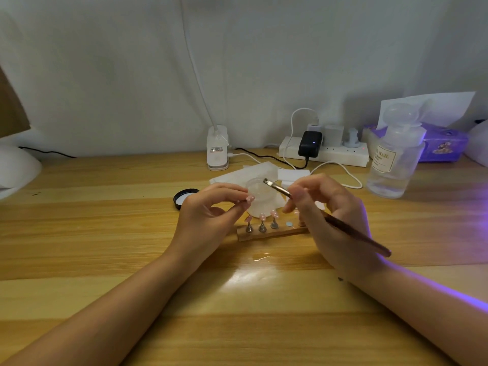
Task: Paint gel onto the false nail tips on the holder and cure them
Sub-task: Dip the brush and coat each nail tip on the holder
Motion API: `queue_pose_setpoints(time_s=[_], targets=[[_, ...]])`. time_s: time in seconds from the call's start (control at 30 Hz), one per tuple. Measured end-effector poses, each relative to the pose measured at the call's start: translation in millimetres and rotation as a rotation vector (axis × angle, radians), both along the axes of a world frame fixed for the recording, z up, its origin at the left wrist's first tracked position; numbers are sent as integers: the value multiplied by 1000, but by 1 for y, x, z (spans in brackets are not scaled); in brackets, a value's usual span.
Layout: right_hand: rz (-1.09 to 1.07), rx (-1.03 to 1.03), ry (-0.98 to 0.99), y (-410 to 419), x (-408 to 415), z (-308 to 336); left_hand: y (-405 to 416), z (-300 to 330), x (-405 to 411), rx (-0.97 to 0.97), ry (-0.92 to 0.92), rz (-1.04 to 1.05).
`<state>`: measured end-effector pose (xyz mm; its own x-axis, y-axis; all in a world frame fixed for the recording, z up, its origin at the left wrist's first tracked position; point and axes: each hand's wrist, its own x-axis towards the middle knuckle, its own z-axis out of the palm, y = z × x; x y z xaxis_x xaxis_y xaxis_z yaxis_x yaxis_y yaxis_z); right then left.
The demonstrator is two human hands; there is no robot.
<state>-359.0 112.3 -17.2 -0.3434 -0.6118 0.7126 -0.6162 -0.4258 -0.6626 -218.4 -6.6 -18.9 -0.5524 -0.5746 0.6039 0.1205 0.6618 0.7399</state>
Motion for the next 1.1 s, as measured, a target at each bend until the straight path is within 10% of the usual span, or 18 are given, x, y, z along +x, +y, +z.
queue_pose_setpoints(time_s=[0.2,1.1], targets=[[-22,-23,278,-2,1,-3,0,-1,0,11,-5,6],[-4,-95,215,-3,4,-8,-4,-3,-2,-28,6,16]])
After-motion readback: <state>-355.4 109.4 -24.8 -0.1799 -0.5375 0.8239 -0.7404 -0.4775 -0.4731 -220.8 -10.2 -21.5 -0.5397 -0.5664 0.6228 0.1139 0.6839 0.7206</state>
